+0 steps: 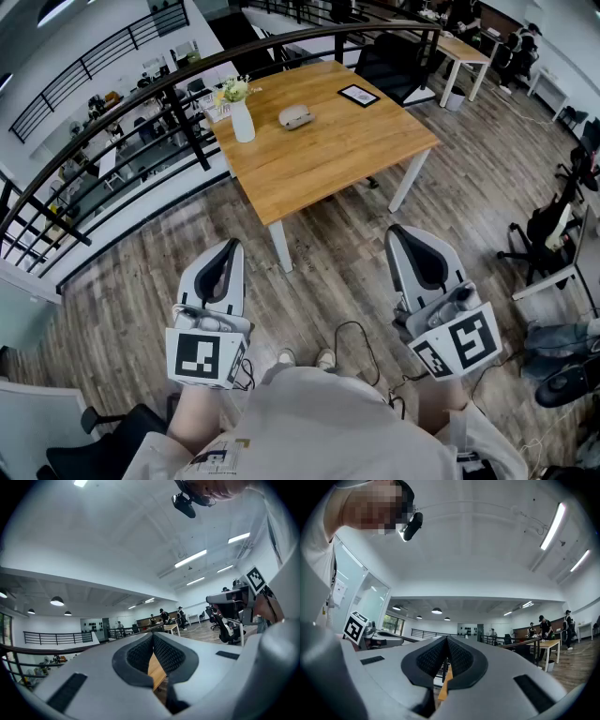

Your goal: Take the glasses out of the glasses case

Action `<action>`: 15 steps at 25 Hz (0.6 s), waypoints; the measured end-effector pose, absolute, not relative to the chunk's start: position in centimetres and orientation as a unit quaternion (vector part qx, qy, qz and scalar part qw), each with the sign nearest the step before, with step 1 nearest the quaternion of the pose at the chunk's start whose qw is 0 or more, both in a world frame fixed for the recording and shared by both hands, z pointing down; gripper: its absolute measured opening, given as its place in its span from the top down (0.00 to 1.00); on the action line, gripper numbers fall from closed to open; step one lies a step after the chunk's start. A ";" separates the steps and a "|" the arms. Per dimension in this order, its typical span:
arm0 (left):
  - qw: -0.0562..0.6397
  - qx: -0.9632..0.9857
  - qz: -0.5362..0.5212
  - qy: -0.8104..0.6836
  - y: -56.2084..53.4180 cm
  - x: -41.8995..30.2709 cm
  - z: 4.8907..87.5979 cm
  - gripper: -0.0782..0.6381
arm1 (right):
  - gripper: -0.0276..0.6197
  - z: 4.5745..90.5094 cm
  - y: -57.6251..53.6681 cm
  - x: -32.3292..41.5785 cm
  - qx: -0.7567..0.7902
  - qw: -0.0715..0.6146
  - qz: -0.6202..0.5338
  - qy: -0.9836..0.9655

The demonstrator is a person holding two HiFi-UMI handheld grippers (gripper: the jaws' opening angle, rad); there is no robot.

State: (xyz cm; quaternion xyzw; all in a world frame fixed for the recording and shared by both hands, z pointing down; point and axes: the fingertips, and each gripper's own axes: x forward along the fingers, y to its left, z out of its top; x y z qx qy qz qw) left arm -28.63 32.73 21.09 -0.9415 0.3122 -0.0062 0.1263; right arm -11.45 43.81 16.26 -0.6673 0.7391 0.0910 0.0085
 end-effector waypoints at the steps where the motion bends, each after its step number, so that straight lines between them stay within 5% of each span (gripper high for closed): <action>1: 0.127 -0.942 -0.006 0.312 32.8 -28.7 21.1 0.87 | 0.92 16.3 43.9 -11.3 -0.669 0.013 0.089 0.738; 15: 0.128 -0.942 -0.011 0.311 32.4 -26.9 21.5 0.87 | 0.92 17.6 43.1 -10.2 -0.658 -0.002 0.077 0.749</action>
